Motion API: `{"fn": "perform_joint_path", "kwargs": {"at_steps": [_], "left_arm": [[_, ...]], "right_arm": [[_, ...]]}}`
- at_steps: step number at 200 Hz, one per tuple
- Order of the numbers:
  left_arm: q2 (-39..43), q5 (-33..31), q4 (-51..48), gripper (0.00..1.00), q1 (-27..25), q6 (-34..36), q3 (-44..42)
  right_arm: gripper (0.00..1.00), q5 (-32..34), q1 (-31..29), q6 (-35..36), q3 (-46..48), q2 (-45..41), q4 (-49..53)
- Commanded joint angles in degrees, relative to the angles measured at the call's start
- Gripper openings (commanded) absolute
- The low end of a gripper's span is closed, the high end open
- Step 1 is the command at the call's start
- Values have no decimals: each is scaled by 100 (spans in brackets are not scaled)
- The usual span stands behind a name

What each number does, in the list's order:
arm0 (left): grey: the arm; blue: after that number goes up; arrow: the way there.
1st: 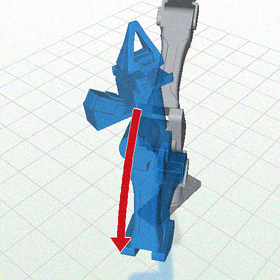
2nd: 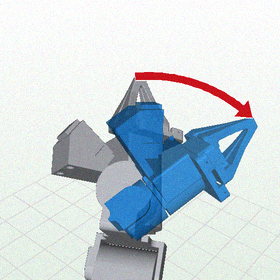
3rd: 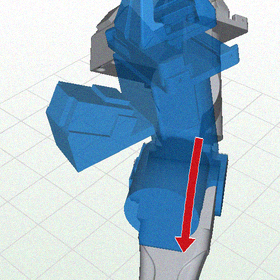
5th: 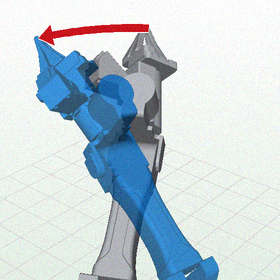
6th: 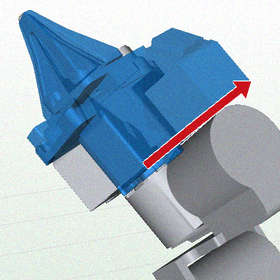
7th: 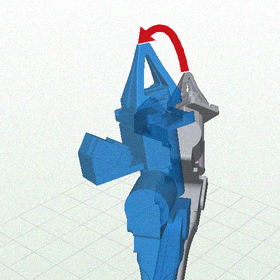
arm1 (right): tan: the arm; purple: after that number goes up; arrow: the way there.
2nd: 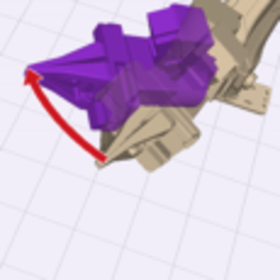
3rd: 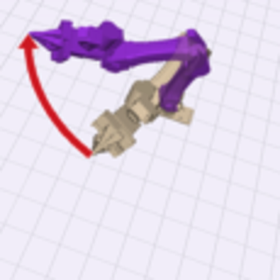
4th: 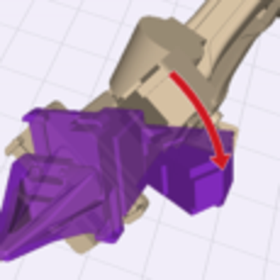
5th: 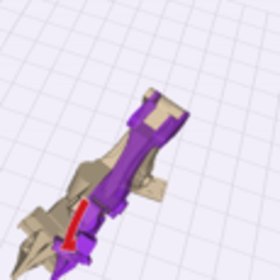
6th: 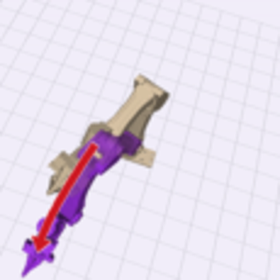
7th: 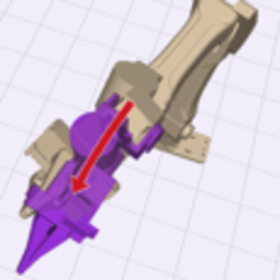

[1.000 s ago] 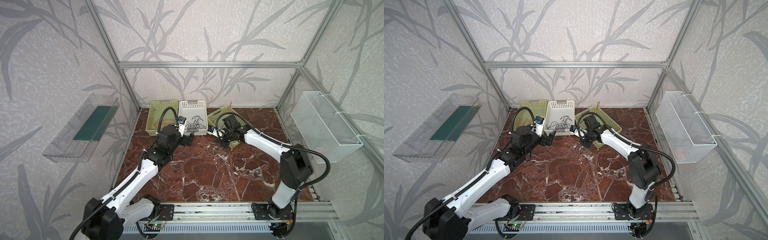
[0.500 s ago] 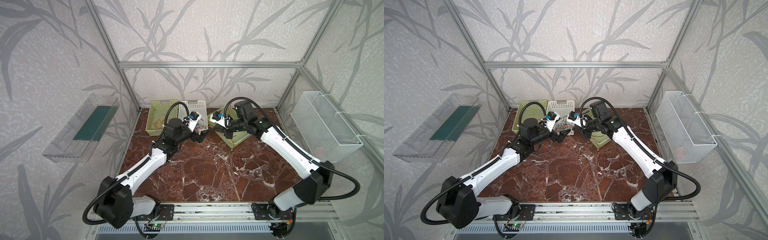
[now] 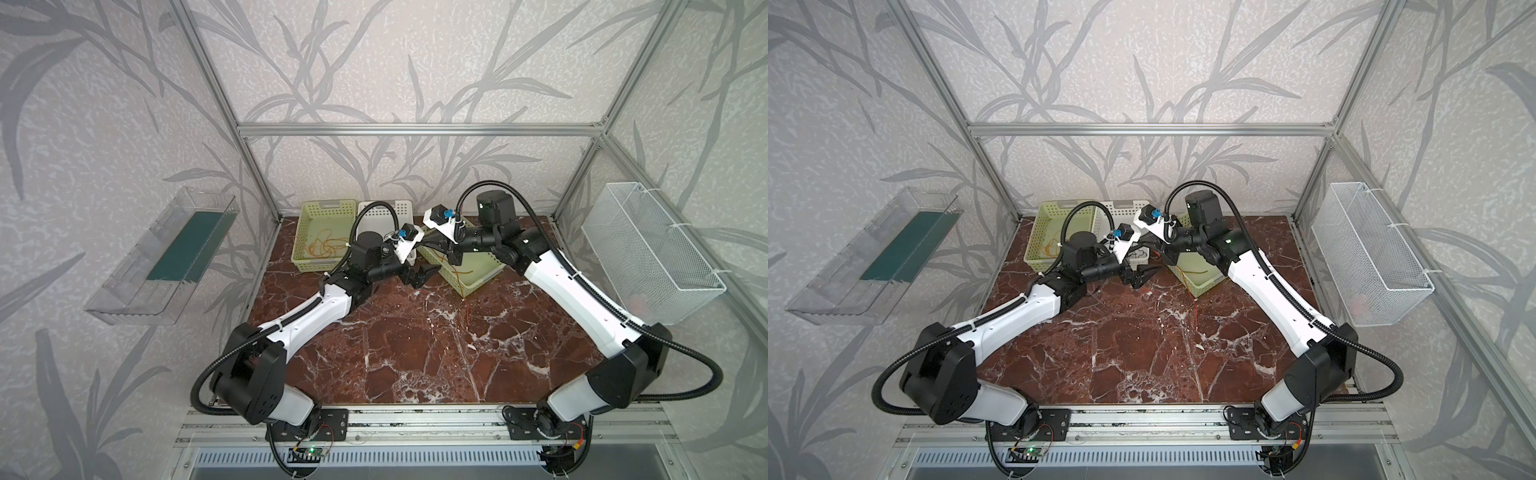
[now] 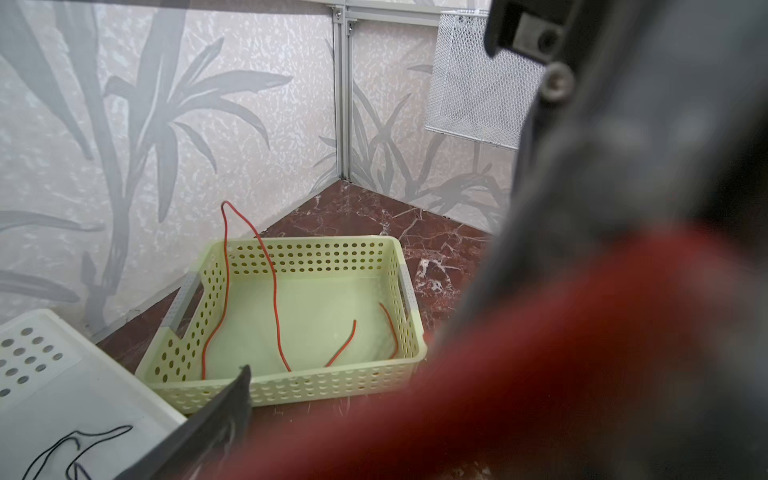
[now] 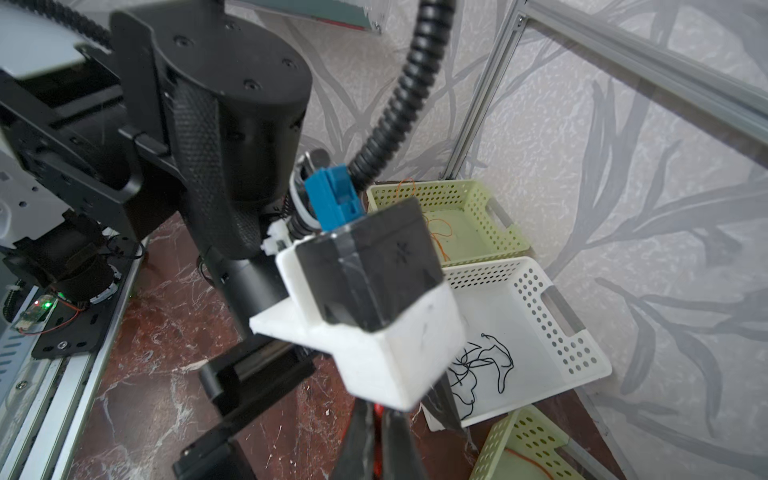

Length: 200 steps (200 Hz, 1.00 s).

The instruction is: Untangle the cables

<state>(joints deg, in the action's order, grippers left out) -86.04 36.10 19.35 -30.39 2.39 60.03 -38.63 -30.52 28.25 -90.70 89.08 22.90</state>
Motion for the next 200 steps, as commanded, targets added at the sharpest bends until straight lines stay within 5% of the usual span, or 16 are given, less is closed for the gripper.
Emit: {"fn": "perform_joint_path", "kwargs": {"at_steps": [1,28,77,86,120,152,200], "left_arm": [[-302,203,674,99,-150,-335,360],[-659,162,1298,93,-159,-782,473],[-1084,474,1466,11,-165,-1207,843],[-1117,457,1314,4,-167,-1201,968],[-1334,-20,858,0,-176,-1331,1622],[-1876,-371,17,0,-210,-1307,2769],[-3328,-817,-883,0,-313,-1339,5147]], "right_arm": [[0,-375,-21,-270,84,-114,-687],[0,-382,52,-649,463,-218,-1447],[0,-24,311,-1025,926,-427,-2079],[0,166,404,-1075,992,-492,-2117],[39,903,786,-1311,1454,-950,-2277],[62,1148,1069,-1298,1939,-1465,-2246],[73,2646,1224,-1493,2932,-2425,-2570]]}}
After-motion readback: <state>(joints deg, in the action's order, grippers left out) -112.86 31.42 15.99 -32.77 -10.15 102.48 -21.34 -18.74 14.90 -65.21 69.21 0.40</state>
